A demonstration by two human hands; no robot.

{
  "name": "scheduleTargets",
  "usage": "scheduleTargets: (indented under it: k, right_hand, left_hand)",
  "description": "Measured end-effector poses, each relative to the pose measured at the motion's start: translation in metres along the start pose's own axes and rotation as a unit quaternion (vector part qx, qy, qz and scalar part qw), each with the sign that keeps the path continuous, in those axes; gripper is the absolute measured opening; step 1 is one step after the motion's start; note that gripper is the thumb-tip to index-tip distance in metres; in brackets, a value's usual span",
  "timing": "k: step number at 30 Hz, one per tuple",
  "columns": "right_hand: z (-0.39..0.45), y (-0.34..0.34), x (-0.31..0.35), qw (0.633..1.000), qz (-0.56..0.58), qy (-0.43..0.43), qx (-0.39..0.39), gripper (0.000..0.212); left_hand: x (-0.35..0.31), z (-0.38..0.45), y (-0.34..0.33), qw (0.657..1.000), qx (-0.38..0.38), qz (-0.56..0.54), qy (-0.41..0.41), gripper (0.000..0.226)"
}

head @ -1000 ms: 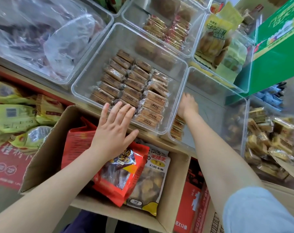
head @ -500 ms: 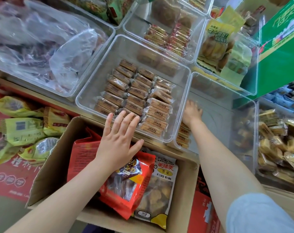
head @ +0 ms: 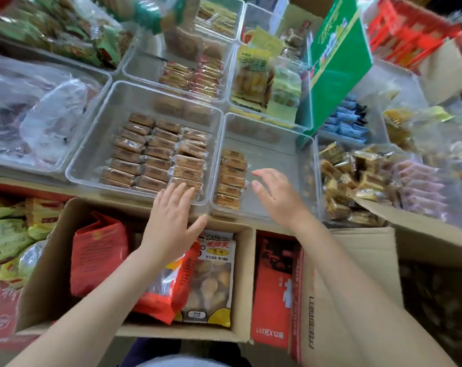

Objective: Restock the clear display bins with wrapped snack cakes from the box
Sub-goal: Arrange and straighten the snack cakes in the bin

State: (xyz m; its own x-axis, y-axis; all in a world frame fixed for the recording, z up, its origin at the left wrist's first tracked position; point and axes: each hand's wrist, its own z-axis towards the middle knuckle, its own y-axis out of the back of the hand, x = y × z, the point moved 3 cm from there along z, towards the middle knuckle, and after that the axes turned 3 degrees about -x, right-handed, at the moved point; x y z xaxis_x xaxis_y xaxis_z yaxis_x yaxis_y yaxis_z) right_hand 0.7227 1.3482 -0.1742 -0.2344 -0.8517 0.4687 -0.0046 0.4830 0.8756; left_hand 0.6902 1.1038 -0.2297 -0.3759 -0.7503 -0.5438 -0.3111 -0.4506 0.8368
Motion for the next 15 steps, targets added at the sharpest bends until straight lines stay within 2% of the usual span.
scheduleTargets:
  k: [3,5,7,9,12,15]
  right_hand:
    - [-0.083,0.072,-0.022,0.997,-0.018,0.017,-0.071,0.051]
    - [-0.136,0.116,-0.051,0.991,-0.034,-0.007,-0.133,0.049]
    - [-0.185,0.151,-0.087,0.979,-0.036,-0.043,-0.195,0.041]
    - [-0.224,0.170,-0.126,0.970,-0.032,-0.080,-0.226,0.029]
    - [-0.256,0.167,-0.182,0.977,-0.045,-0.131,-0.164,0.026]
    - [-0.266,0.151,-0.223,0.985,-0.085,-0.137,-0.054,0.029]
  left_hand:
    - [-0.094,-0.020,-0.017,0.992,0.063,-0.098,-0.055,0.085]
    - [-0.157,-0.036,-0.035,0.977,0.111,-0.163,-0.081,0.070]
    - [-0.216,-0.054,-0.057,0.959,0.146,-0.222,-0.101,0.061]
    - [-0.266,-0.074,-0.078,0.936,0.168,-0.288,-0.113,0.061]
    - [-0.320,-0.096,-0.108,0.917,0.183,-0.339,-0.103,0.067]
    - [-0.341,-0.107,-0.130,0.928,0.156,-0.329,-0.087,0.068]
